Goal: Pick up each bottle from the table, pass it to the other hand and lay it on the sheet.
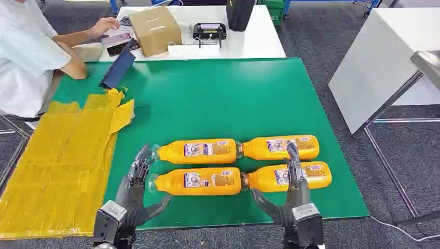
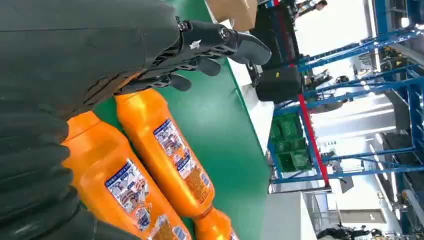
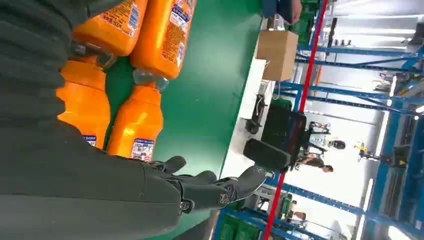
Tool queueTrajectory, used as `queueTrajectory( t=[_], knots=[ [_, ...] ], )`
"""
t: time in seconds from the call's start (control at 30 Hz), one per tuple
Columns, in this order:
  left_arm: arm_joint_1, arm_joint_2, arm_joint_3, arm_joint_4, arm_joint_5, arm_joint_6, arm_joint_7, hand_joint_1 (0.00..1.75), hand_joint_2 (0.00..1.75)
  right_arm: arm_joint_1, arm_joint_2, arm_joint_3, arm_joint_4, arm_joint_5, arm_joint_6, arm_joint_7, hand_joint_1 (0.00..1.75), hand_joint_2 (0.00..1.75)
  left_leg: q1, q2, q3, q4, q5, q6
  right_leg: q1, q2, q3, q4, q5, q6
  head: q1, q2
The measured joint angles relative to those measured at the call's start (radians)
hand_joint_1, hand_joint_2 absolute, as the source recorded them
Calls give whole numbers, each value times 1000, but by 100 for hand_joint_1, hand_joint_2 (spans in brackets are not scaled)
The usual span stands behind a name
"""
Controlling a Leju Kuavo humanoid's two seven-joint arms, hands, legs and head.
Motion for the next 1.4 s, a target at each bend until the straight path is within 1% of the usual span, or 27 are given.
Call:
queueTrajectory(
  t=[0.1,0.13,0.17,0.2,0.27,0.3,0.33,0.37,0.4,0.43,0.47,0.57,1.4],
  knots=[
    [0,0,0,0,0,0,0,0,175,0,0,0,0,0,0,0,0,175,0,0,0,0,0,0,0,0,0,0,0,0,0,0],
    [0,0,0,0,0,0,0,0,175,0,0,0,0,0,0,0,0,0,0,0,0,0,0,0,0,0,0,0,0,0,0,0],
    [0,0,0,0,0,0,0,0,175,0,0,0,0,0,0,0,0,0,0,0,0,0,0,0,0,0,0,0,0,0,0,0],
    [0,0,0,0,0,0,0,0,175,0,0,0,0,0,0,0,0,175,0,0,0,0,0,0,0,0,0,0,0,0,0,0],
    [0,0,0,0,0,0,0,0,175,0,0,0,0,0,0,0,0,175,0,0,0,0,0,0,0,0,0,0,0,0,0,0],
    [0,0,0,0,0,0,0,3,175,0,0,0,0,0,0,0,0,175,0,0,0,0,0,0,0,0,0,0,0,0,0,0],
    [0,0,0,0,0,0,0,3,175,0,0,0,0,0,0,0,0,175,0,0,0,0,0,0,0,0,0,0,0,0,0,0],
    [0,0,0,0,0,0,0,166,175,0,0,0,0,0,0,0,21,175,0,0,0,0,0,0,0,0,0,0,0,0,0,0],
    [0,0,0,0,0,0,0,175,175,0,0,0,0,0,0,0,134,175,0,0,0,0,0,0,0,0,0,0,0,0,0,0],
    [0,0,0,0,0,0,0,175,175,0,0,0,0,0,0,0,154,175,0,0,0,0,0,0,0,0,0,0,0,0,0,0],
    [0,0,0,0,0,0,0,175,175,0,0,0,0,0,0,0,168,175,0,0,0,0,0,0,0,0,0,0,0,0,0,0],
    [-1,0,0,0,0,0,0,175,175,-1,0,0,1,0,0,0,175,175,0,0,0,0,0,0,0,0,0,0,0,0,0,0],
    [0,0,0,0,0,0,0,175,175,-2,0,0,1,0,0,0,175,175,0,0,0,0,0,0,0,0,0,0,0,0,0,0]
  ],
)
